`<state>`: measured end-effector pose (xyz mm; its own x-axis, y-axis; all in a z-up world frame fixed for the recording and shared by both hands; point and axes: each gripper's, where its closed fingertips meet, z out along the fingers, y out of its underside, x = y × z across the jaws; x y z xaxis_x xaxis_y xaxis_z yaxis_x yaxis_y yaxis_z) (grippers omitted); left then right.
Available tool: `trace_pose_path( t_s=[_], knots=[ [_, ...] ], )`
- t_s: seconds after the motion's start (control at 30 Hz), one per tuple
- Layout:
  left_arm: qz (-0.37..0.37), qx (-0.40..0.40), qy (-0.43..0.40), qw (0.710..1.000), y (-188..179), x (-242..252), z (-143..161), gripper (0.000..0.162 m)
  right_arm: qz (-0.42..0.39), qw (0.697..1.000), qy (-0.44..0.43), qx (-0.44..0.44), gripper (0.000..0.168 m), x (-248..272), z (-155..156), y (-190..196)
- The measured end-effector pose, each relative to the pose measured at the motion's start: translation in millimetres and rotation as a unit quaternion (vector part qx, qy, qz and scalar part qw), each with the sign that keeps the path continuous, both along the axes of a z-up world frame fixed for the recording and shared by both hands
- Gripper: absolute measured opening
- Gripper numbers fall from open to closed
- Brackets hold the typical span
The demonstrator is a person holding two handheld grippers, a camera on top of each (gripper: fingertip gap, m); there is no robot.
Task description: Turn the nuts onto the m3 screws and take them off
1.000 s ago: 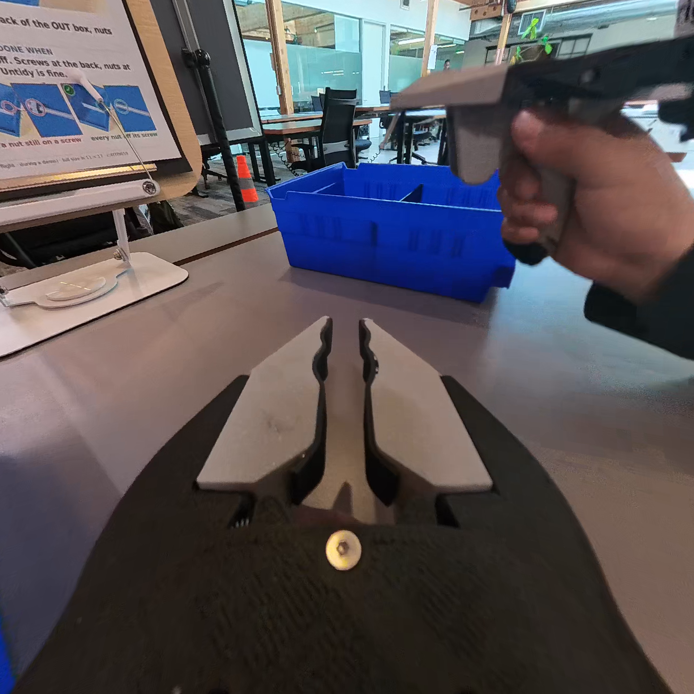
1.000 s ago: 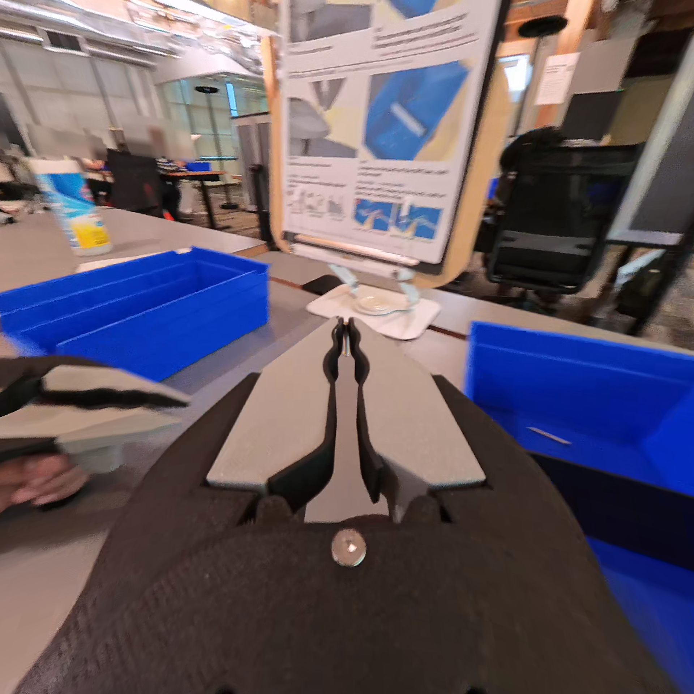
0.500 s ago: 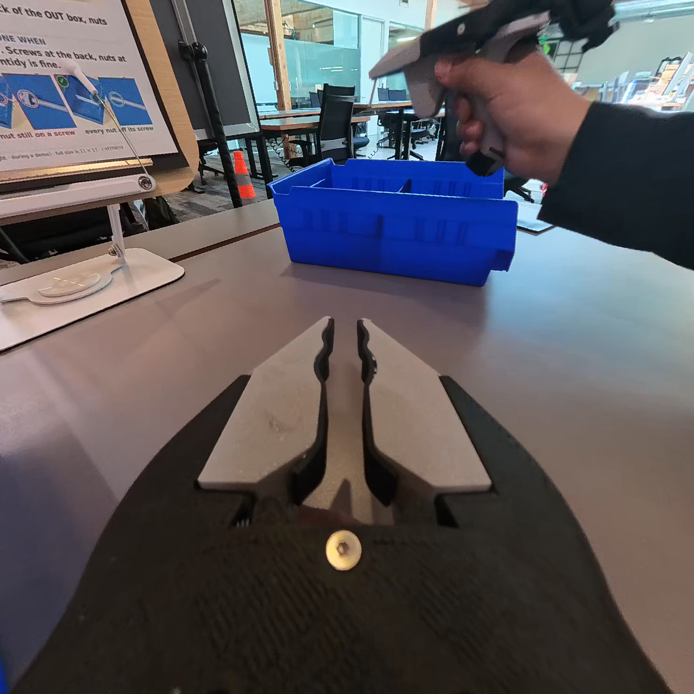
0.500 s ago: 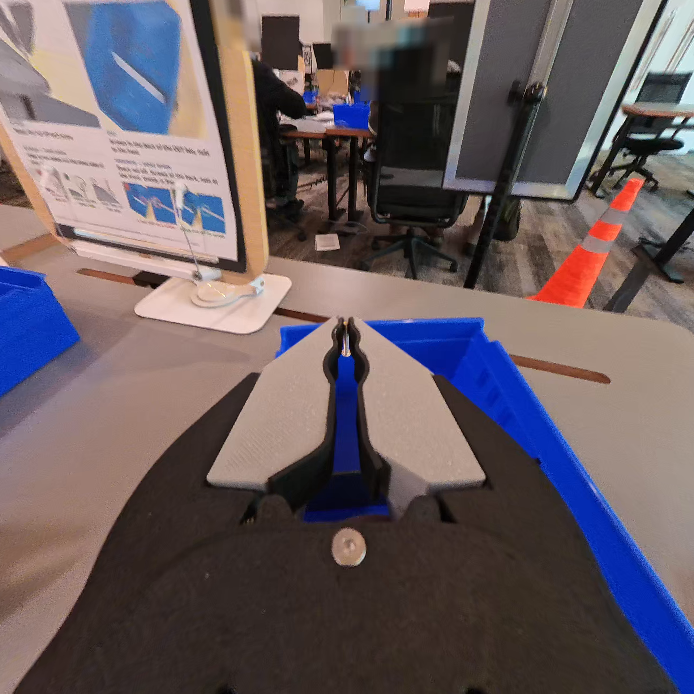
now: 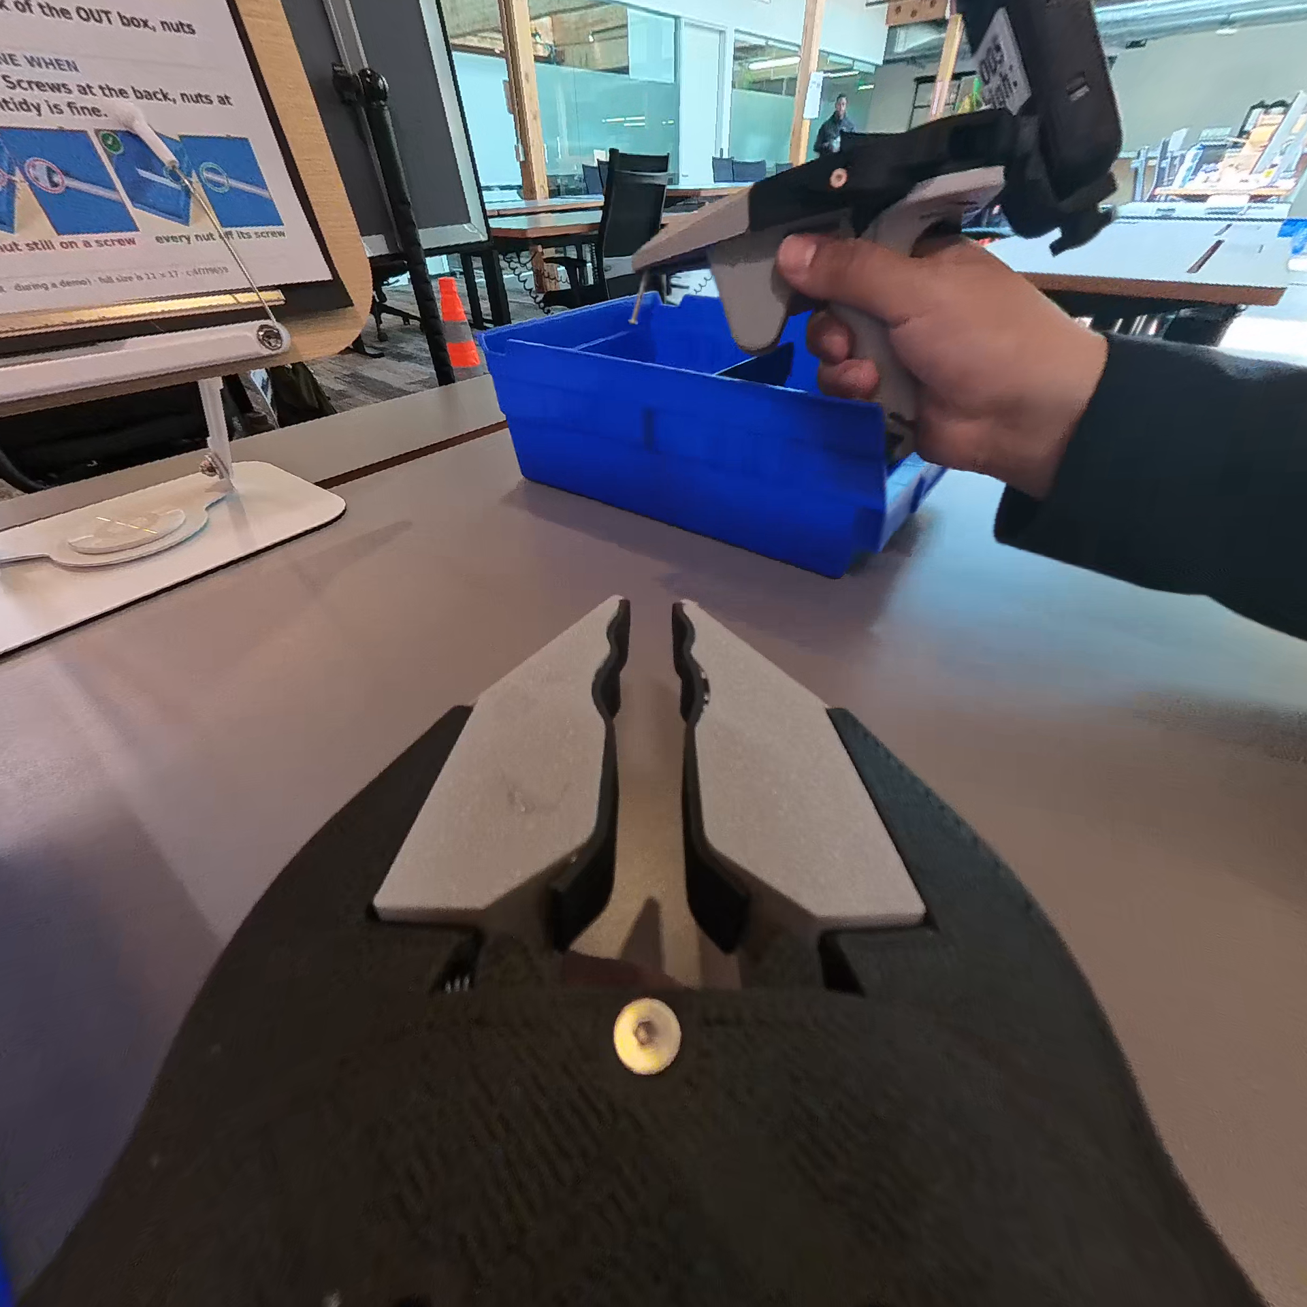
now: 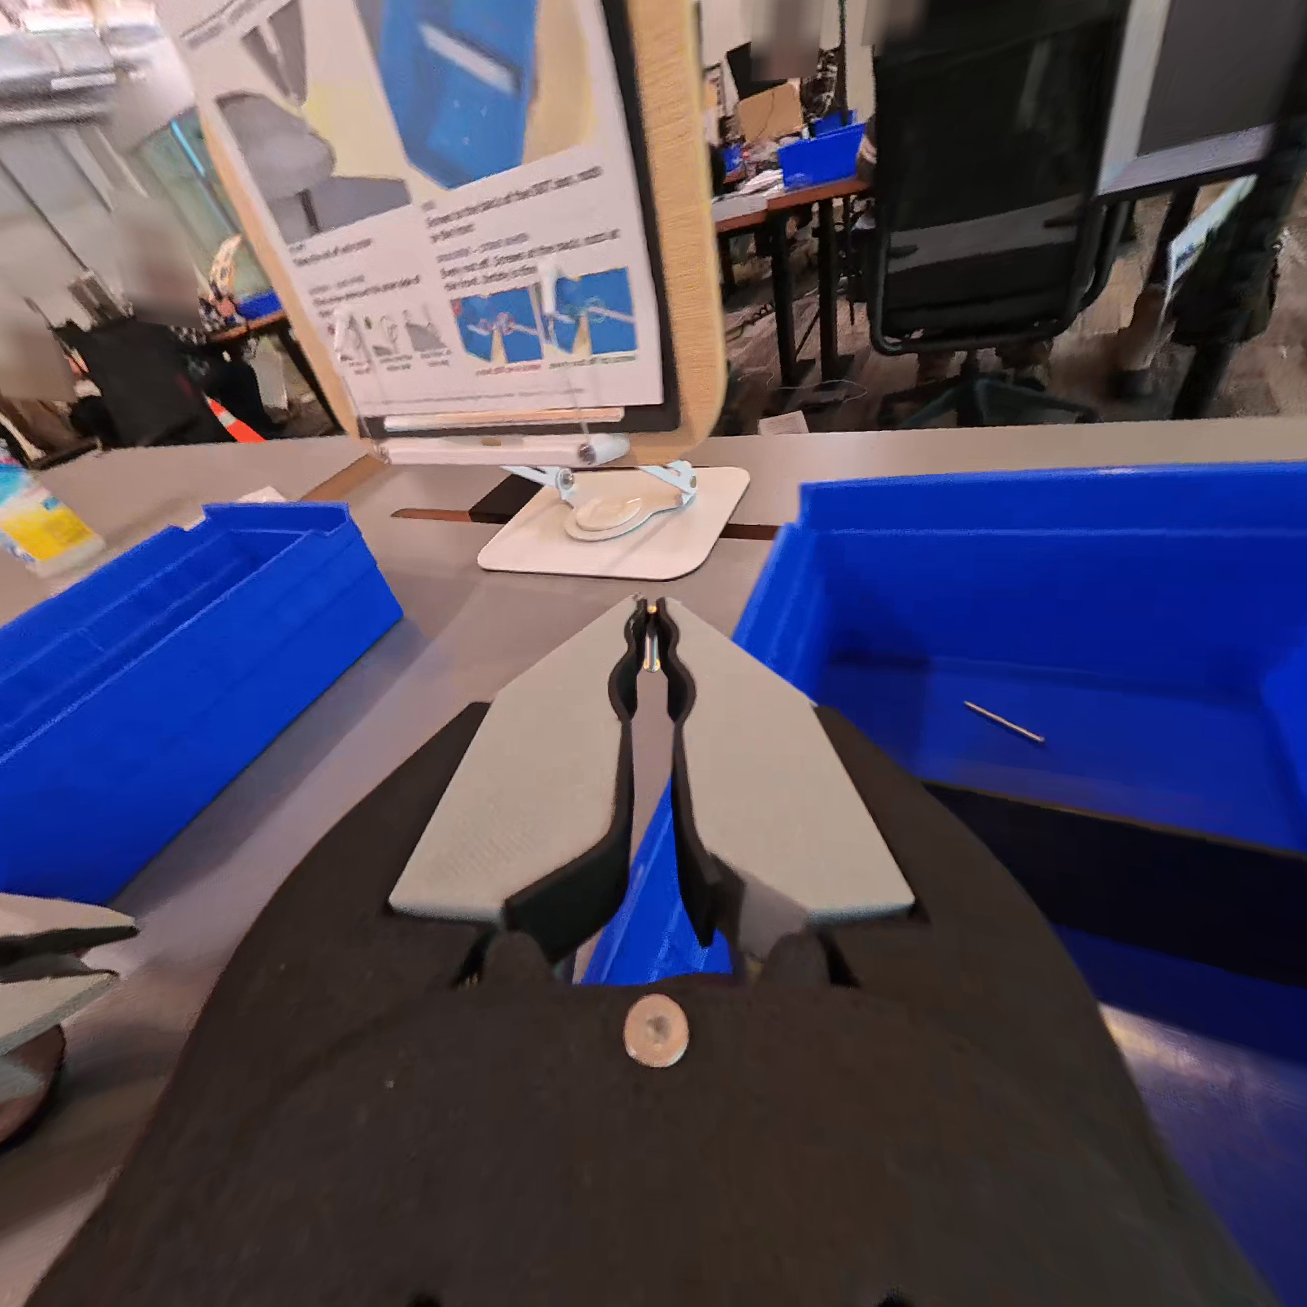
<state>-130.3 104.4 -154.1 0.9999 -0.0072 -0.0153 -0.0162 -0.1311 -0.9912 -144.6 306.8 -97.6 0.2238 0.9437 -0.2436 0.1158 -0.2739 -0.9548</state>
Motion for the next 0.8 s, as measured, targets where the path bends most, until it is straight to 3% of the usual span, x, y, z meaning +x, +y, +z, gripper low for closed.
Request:
trace_pose_path(
  t_s=[0.07, 0.2, 0.37, 0.47, 0.63, 0.8],
  knots=[
    [0.001, 0.002, -0.002, 1.0, -1, -1, 1, 0.01, -0.012, 0.999, -0.016, 0.028, 0.0, -8, 3, 1],
    [0.001, 0.0, -0.004, 1.0, -1, -1, 0, 0.01, -0.085, 0.992, -0.058, 0.077, 0.0, -9, 17, 51],
    [-0.001, -0.005, 0.01, 1.0, 1, 1, -1, 0.01, -0.115, 0.976, -0.159, 0.091, 0.001, -8, -15, 112],
    [0.009, -0.006, 0.018, 1.0, 0, -2, -2, 0.01, -0.131, 0.968, -0.191, 0.099, 0.017, -6, -30, 133],
    [0.008, -0.007, 0.016, 1.0, 0, -3, -2, 0.01, -0.128, 0.975, -0.143, 0.115, 0.018, -4, -14, 118],
    [0.008, -0.009, 0.015, 1.0, 1, -3, -3, 0.01, -0.073, 0.986, -0.004, 0.151, 0.022, 4, 61, 40]
  ],
)
